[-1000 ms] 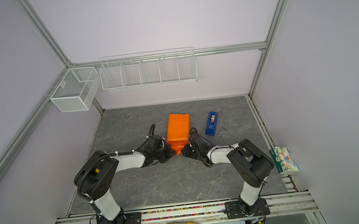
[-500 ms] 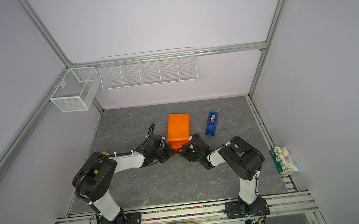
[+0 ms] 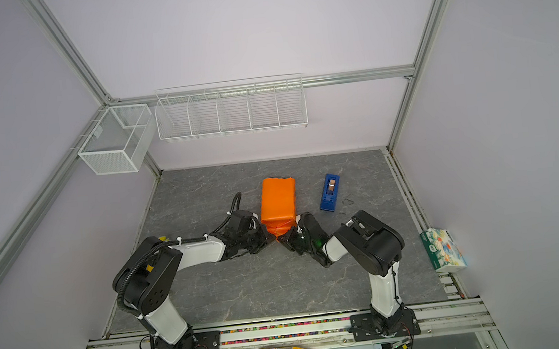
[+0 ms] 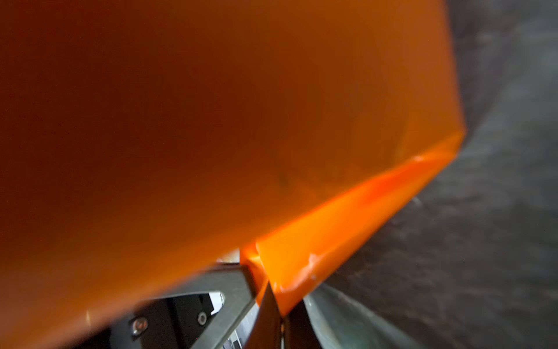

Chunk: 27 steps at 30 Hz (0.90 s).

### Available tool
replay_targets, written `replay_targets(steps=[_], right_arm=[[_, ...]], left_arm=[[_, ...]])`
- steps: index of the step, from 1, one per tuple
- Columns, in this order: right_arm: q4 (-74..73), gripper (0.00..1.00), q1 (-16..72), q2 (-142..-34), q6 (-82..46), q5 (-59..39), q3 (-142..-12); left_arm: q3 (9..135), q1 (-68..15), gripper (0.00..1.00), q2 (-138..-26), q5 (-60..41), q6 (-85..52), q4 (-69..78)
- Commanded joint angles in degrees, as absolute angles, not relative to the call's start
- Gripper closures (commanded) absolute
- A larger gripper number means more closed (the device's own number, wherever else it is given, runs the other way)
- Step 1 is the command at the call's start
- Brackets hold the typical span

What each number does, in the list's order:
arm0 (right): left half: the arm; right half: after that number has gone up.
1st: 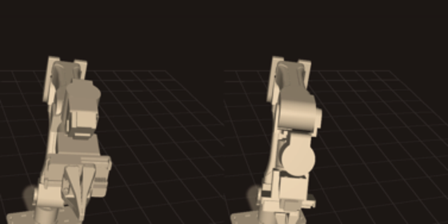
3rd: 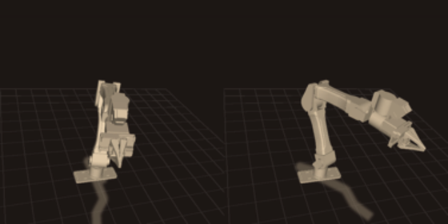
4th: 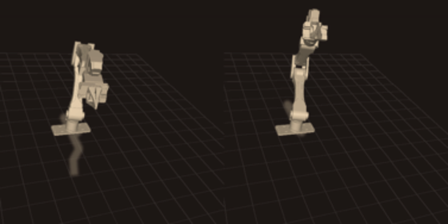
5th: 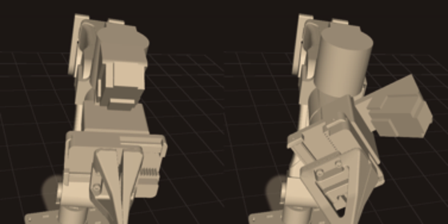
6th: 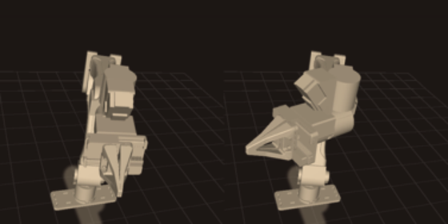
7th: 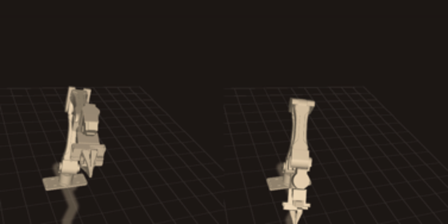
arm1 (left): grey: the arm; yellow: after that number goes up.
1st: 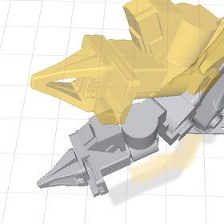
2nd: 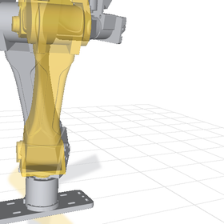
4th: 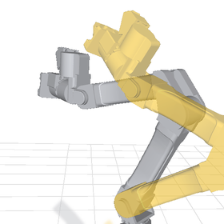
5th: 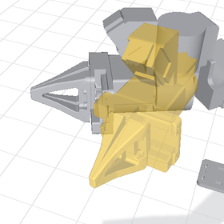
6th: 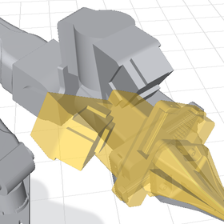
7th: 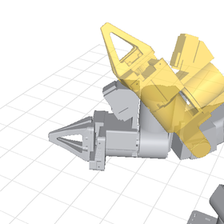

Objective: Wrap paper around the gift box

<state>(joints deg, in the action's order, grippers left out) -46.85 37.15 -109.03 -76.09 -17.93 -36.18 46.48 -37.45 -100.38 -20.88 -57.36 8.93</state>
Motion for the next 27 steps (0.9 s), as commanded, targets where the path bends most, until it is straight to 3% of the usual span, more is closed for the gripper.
replay_targets(steps=[1,4,11,21,27], right_arm=[[-41.4,0.93,36.8,-105.8,-74.9,-18.6,-35.5],[-37.5,0.93,36.8,-103.3,-73.4,-19.8,-35.1],[-31.8,0.93,36.9,-97.7,-71.8,-22.4,-30.3],[-22.0,0.93,36.8,-86.8,-69.8,-21.9,-25.3],[-18.9,0.93,36.8,-83.2,-69.5,-21.4,-25.6]], left_arm=[[46.3,-37.6,0.91,-96.1,-21.1,-56.2,9.1],[47.7,-37.5,0.86,-92.4,-19.6,-53.3,3.9],[55.8,-38.0,0.87,-86.7,-19.5,-44.7,-9.1],[68.6,-42.1,0.97,-96.4,-26.6,-36.0,-18.4],[67.9,-43.5,1.00,-100.7,-28.8,-36.8,-16.3]])
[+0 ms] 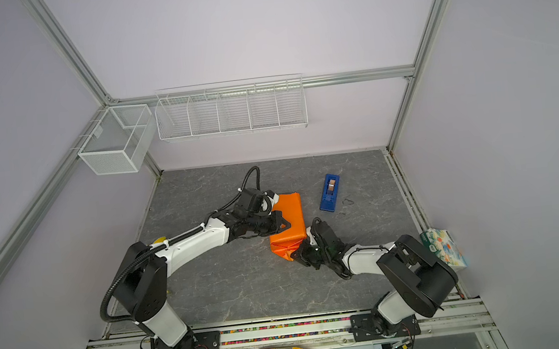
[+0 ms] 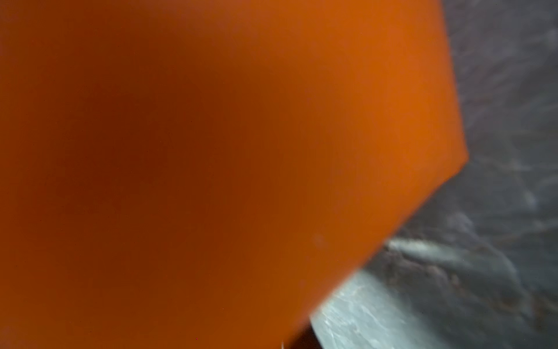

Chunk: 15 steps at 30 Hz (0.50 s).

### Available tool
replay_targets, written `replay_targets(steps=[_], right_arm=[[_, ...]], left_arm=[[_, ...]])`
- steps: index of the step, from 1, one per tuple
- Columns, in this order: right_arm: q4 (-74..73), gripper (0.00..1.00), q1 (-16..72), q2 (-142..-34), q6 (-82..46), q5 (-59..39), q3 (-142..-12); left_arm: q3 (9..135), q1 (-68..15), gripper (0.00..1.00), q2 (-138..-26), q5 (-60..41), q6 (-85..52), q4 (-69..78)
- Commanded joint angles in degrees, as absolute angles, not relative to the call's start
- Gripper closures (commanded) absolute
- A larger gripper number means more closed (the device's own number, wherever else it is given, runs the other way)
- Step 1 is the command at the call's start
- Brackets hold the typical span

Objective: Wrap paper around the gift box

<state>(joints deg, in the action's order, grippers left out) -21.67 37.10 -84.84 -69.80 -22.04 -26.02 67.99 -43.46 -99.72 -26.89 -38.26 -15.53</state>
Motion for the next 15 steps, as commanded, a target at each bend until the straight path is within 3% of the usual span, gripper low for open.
replay_targets(steps=[1,15], right_arm=[[-18.5,0.93,36.8,-82.7,-69.5,-21.3,-25.7],[-14.7,0.93,35.8,-80.5,-69.3,-19.6,-32.4]], left_arm=[[67.6,-43.5,1.00,-100.9,-28.4,-36.8,-16.5],[63.9,-43.5,1.00,-103.8,-28.3,-36.1,-17.3]])
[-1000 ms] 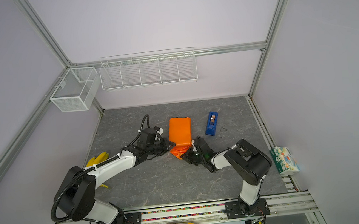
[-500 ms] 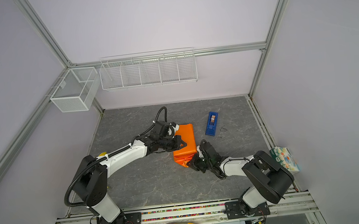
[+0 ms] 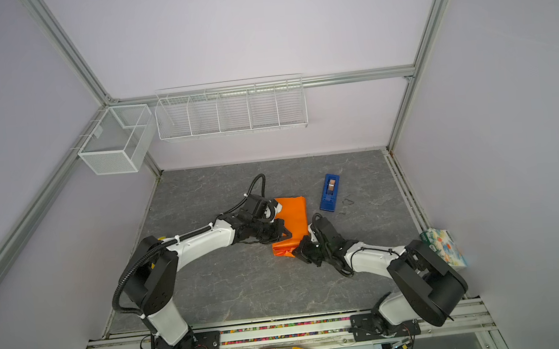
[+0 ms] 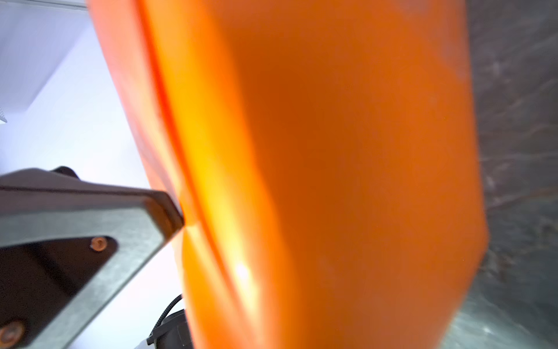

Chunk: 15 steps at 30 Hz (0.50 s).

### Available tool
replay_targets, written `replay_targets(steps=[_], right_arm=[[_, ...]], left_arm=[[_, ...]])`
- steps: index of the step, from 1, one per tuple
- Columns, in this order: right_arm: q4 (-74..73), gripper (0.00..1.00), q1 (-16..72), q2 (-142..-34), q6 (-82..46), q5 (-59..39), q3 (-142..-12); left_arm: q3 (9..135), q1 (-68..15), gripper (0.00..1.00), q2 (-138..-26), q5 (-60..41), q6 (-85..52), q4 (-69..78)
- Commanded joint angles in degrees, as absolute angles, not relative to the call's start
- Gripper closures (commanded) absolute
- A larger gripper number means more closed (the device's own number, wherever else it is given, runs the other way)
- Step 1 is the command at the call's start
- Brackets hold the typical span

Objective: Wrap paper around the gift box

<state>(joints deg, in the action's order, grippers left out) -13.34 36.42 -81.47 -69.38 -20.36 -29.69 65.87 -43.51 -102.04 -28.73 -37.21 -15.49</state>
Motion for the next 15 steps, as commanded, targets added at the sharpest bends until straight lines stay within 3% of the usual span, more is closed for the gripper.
replay_targets(steps=[1,15], right_arm=[[-14.6,0.93,35.8,-80.7,-69.3,-19.5,-32.8],[-16.9,0.93,34.7,-81.8,-70.2,-17.9,-32.8]], left_arm=[[63.7,-43.5,1.00,-103.9,-28.3,-36.2,-17.3],[62.5,-43.8,1.00,-101.1,-27.8,-33.7,-16.4]])
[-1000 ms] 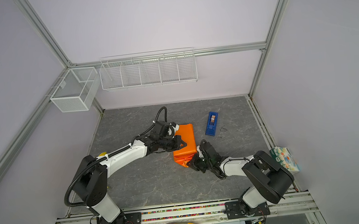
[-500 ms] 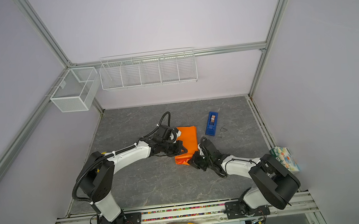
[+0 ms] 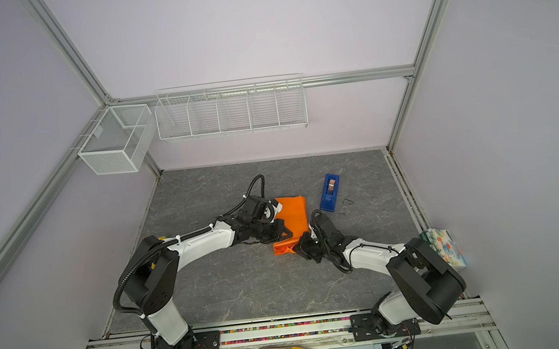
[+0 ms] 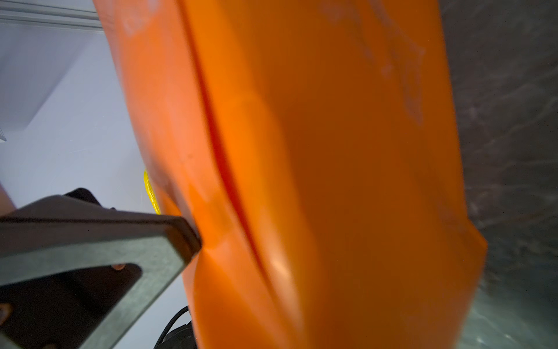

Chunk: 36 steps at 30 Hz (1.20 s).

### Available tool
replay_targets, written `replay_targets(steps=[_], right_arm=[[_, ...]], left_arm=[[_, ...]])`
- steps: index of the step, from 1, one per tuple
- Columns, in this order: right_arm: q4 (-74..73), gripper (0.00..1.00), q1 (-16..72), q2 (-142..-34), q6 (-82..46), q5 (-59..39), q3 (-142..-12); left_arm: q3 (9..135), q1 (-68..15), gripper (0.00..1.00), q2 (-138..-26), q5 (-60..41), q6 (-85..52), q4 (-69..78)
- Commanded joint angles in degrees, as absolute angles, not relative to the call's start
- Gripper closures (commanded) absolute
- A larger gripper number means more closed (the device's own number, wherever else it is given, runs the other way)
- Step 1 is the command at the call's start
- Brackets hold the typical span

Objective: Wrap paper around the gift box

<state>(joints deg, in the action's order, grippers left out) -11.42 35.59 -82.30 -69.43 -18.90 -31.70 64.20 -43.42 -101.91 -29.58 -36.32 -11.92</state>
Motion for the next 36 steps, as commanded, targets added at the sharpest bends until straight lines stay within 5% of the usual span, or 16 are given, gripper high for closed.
replay_targets(steps=[1,8,22,24,27,34,36], right_arm=[[-16.5,0.93,34.7,-81.5,-70.1,-18.0,-32.7],[-13.5,0.93,34.6,-78.6,-69.3,-18.8,-31.2],[-11.7,0.93,34.3,-76.4,-68.6,-20.0,-29.2],[-11.4,0.93,34.1,-76.2,-68.5,-19.9,-29.2],[-11.2,0.93,33.9,-76.1,-68.4,-19.9,-29.4],[-10.3,0.93,33.7,-75.3,-68.4,-19.9,-29.4],[-9.4,0.94,33.6,-75.0,-68.3,-19.7,-29.7]], left_arm=[[62.9,-43.8,0.98,-100.2,-26.7,-32.7,-17.0],[68.2,-43.8,0.81,-92.4,-13.7,-18.2,-24.8],[65.3,-43.7,0.48,-83.8,4.7,-3.5,-14.7],[64.1,-43.7,0.37,-82.9,5.6,-2.7,-13.1],[60.6,-43.5,0.01,-80.3,7.0,-2.7,-8.6],[48.9,-43.2,0.01,-74.1,-3.9,6.7,6.4],[45.9,-43.4,0.10,-73.9,-12.1,14.7,9.9]])
